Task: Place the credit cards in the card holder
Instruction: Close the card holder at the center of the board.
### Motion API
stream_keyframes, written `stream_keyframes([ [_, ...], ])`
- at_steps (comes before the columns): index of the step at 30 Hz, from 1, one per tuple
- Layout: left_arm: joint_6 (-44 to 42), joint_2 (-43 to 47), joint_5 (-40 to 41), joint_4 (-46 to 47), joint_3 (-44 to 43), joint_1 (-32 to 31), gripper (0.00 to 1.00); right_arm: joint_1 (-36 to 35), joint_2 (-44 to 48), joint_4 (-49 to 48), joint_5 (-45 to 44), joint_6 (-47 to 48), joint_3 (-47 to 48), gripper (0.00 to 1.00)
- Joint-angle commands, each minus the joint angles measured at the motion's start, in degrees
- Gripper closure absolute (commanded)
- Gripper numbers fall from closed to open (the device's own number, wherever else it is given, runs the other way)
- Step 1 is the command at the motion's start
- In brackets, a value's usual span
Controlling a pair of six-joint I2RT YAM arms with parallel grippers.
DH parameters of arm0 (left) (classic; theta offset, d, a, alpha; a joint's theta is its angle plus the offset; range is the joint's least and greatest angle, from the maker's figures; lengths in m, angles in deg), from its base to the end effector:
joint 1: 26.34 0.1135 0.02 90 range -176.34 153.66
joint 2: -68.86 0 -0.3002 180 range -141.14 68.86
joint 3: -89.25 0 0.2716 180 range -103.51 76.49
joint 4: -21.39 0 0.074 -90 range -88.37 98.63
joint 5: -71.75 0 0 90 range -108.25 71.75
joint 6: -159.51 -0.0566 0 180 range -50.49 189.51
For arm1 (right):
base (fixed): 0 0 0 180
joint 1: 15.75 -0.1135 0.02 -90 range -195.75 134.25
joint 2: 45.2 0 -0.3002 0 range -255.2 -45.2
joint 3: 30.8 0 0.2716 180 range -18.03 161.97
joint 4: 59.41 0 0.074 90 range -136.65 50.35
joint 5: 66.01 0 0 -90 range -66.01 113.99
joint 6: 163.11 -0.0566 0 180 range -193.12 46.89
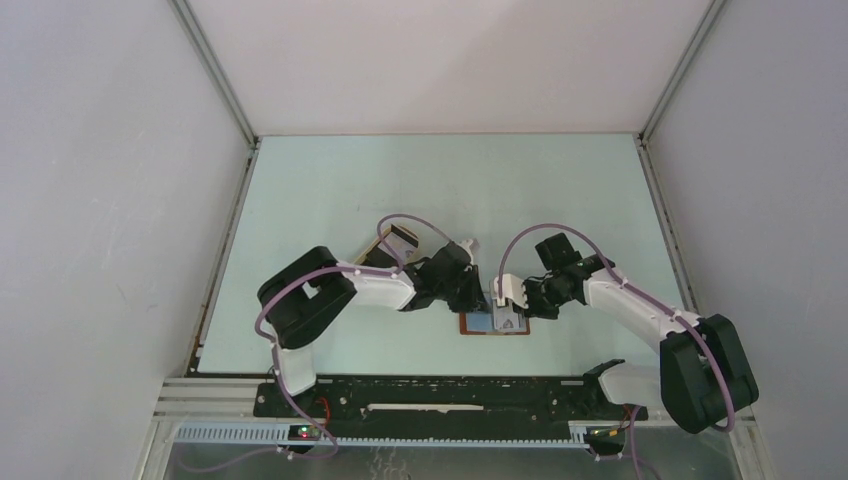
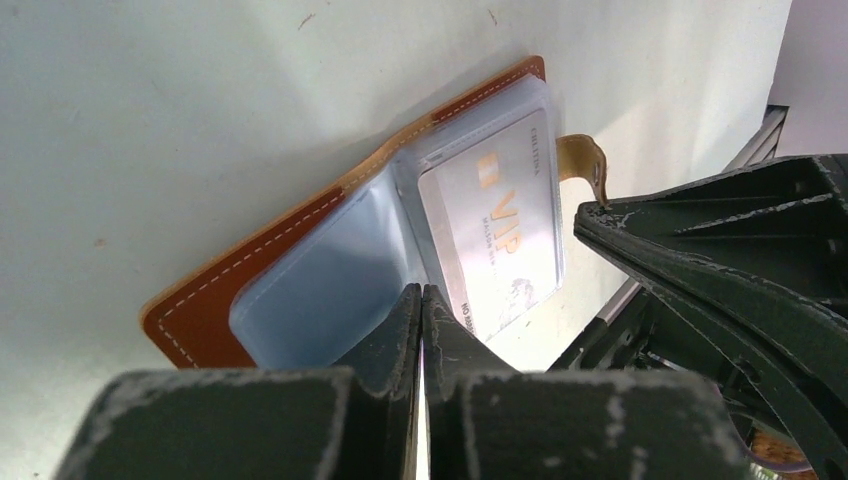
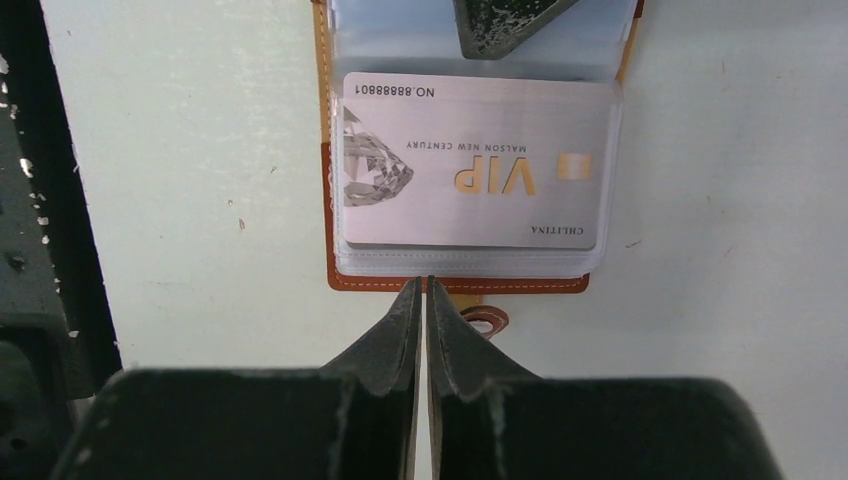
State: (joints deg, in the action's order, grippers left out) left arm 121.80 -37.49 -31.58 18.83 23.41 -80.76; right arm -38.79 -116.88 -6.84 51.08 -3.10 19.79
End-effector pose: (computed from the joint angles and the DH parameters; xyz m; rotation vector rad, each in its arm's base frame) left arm 0.2252 -0.3372 0.1370 0.1813 2.6137 -1.0938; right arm 0.1869 0.1075 0.1814 -1.9957 1.7653 0.4360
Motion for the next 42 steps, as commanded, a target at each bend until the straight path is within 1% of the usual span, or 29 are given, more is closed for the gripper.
stream_keyframes([
  [1, -2.4, 4.0, 2.1, -1.9, -1.9, -0.2, 0.95, 0.4, 1.5, 1.2, 2.6, 1.3, 1.7, 0.89],
  [8, -4.0, 6.6, 3.0, -3.2, -1.3, -0.1, 0.95, 1.8, 4.5, 2.5, 5.6, 1.8, 1.8, 0.86],
  [11, -5.1, 8.2, 3.7, -2.8, -0.6, -0.2, 0.95, 3.6, 5.2, 4.8, 8.9, 1.9, 3.1, 0.86],
  [13, -6.7, 10.6, 5.0, -1.5, 0.8, -0.6, 0.95, 5.7, 5.8, 7.3, 12.3, 2.2, 4.5, 0.85],
  [18, -13.2, 21.5, 11.0, 1.7, 6.5, -1.6, 0.93, 12.2, 10.2, 12.5, 21.5, 3.5, 7.3, 0.83],
  [19, -14.5, 23.9, 12.6, 2.5, 8.2, -1.8, 0.91, 13.7, 11.7, 13.2, 23.2, 3.5, 7.7, 0.79],
  [20, -15.7, 26.4, 14.2, 3.3, 9.8, -2.0, 0.88, 15.0, 13.3, 13.7, 24.5, 3.2, 8.2, 0.71],
  [21, -16.9, 28.8, 16.5, 3.9, 11.7, -2.3, 0.83, 16.1, 14.9, 13.9, 25.2, 2.5, 8.6, 0.62],
  [23, -18.8, 34.0, 20.3, 5.6, 15.6, -2.8, 0.75, 17.5, 18.4, 13.8, 26.1, -0.2, 9.3, 0.39],
  [24, -19.3, 36.3, 21.5, 6.8, 17.8, -2.9, 0.71, 17.8, 19.2, 13.8, 26.4, -1.8, 9.6, 0.26],
  [26, -19.9, 40.9, 23.1, 10.1, 22.1, -2.9, 0.63, 17.9, 20.0, 15.7, 28.6, -3.9, 10.1, 0.12],
  [28, -19.9, 44.8, 24.3, 13.3, 25.7, -2.9, 0.54, 17.5, 18.7, 20.0, 32.2, -2.8, 11.4, 0.03],
  [30, -18.1, 47.2, 24.9, 16.3, 29.0, -2.8, 0.42, 16.2, 16.3, 23.2, 33.9, -2.0, 13.2, 0.03],
  [31, -16.2, 47.9, 25.4, 17.7, 30.8, -2.8, 0.36, 15.8, 14.8, 22.8, 33.9, -4.1, 13.6, 0.04],
  [32, -13.7, 48.1, 25.5, 19.2, 32.2, -2.8, 0.31, 15.6, 13.4, 21.0, 33.8, -7.0, 13.4, 0.05],
  [34, -9.5, 47.5, 22.9, 22.0, 34.3, -2.7, 0.21, 15.0, 9.9, 17.1, 32.5, -12.2, 12.8, 0.11],
  [36, -6.2, 45.5, 19.8, 23.2, 35.1, -2.5, 0.2, 13.0, 6.2, 14.6, 26.5, -16.3, 12.5, 0.23],
  [37, -4.3, 44.2, 19.1, 23.2, 35.2, -2.6, 0.2, 12.3, 4.6, 12.3, 24.1, -18.7, 12.2, 0.27],
  [40, 0.6, 38.7, 18.7, 24.0, 35.2, -3.1, 0.22, 10.5, -0.2, 10.2, 18.1, -21.6, 12.3, 0.4],
  [42, 2.8, 35.0, 19.3, 26.6, 35.5, -4.1, 0.23, 9.4, -2.6, 8.9, 14.1, -22.7, 12.3, 0.45],
])
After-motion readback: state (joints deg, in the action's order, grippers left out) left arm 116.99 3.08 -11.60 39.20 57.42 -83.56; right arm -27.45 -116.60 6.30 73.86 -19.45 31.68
